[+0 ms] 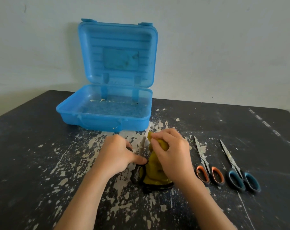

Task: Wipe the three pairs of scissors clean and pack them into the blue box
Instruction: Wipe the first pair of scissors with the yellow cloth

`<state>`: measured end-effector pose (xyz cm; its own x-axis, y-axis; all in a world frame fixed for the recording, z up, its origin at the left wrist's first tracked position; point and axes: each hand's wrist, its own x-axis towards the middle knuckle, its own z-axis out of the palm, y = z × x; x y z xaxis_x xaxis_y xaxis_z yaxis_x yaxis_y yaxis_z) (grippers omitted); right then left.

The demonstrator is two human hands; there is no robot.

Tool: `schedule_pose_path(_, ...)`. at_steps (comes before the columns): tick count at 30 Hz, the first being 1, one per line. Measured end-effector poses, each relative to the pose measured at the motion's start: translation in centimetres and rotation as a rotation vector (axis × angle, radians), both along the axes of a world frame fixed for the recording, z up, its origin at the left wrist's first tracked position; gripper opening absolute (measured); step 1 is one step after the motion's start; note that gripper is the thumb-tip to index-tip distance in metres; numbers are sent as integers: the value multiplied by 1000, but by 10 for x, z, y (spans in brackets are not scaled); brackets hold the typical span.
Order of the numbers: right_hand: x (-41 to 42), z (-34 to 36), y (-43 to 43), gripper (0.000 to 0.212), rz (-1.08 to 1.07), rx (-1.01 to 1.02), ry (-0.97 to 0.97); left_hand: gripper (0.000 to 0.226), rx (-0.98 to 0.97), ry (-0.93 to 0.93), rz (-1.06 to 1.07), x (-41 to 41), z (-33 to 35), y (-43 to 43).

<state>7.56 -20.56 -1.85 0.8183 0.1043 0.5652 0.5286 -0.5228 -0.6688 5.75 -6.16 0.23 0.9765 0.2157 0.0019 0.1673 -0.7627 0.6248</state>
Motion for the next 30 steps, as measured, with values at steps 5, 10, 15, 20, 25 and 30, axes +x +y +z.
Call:
schedule_pose_path(5,0,-9,16,14,49,-209,-135,40,54,43,-34,-3,5,-3)
schedule_pose_path(10,-5,2,7,17,277,-321,44,27,25,40,-26,-3,6,-3)
schedule_pose_path(15,-1,3,0,13,106,-114,-15,45,12,57,-37,-3,6,-3)
schedule_pose_path(20,-6,-7,12,16,220,-233,12,29,29,48,-48,-3,6,-2)
schedule_pose_path(25,-6,1,2,17,252,-142,134,34,-27,52,-47,-3,6,-2)
schedule_pose_path(30,-9,-3,15,15,160,-109,73,27,-25,38,-46,-3,6,-2)
